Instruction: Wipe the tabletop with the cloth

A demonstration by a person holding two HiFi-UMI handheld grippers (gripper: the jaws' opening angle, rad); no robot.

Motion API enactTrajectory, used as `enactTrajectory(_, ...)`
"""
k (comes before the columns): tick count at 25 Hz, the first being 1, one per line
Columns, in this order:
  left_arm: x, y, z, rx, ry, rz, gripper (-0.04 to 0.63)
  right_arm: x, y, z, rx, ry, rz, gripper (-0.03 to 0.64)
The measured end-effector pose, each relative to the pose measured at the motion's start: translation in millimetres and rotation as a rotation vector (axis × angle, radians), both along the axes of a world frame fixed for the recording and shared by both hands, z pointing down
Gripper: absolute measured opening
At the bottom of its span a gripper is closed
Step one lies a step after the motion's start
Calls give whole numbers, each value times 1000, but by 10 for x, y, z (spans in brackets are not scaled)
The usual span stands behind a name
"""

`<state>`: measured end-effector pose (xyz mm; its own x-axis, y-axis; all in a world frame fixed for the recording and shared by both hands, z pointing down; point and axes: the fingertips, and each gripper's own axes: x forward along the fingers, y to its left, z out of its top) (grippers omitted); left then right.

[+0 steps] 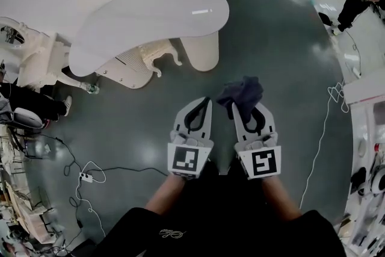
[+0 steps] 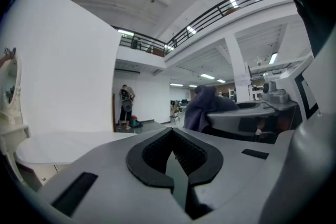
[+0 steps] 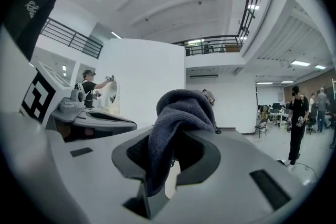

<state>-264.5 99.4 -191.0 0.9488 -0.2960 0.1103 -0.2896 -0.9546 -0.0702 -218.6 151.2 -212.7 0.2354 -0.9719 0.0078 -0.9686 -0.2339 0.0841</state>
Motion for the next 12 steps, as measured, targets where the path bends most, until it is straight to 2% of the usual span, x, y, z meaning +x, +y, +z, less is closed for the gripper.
enactTrajectory(2,12,13,-99,47,27,10,8,-4,-14,-42,-3,9,3,75)
enactTrajectory(6,18,33,-267,74,68,15,8,-6,-37,-188,11,47,2,75)
enactTrajectory(9,35,117,-315,144,43,37,8,-26,8,-256,20,57,1,75)
enactTrajectory(12,76,250,-306,144,45,46,8,-5,121,-259,20,61,7,75)
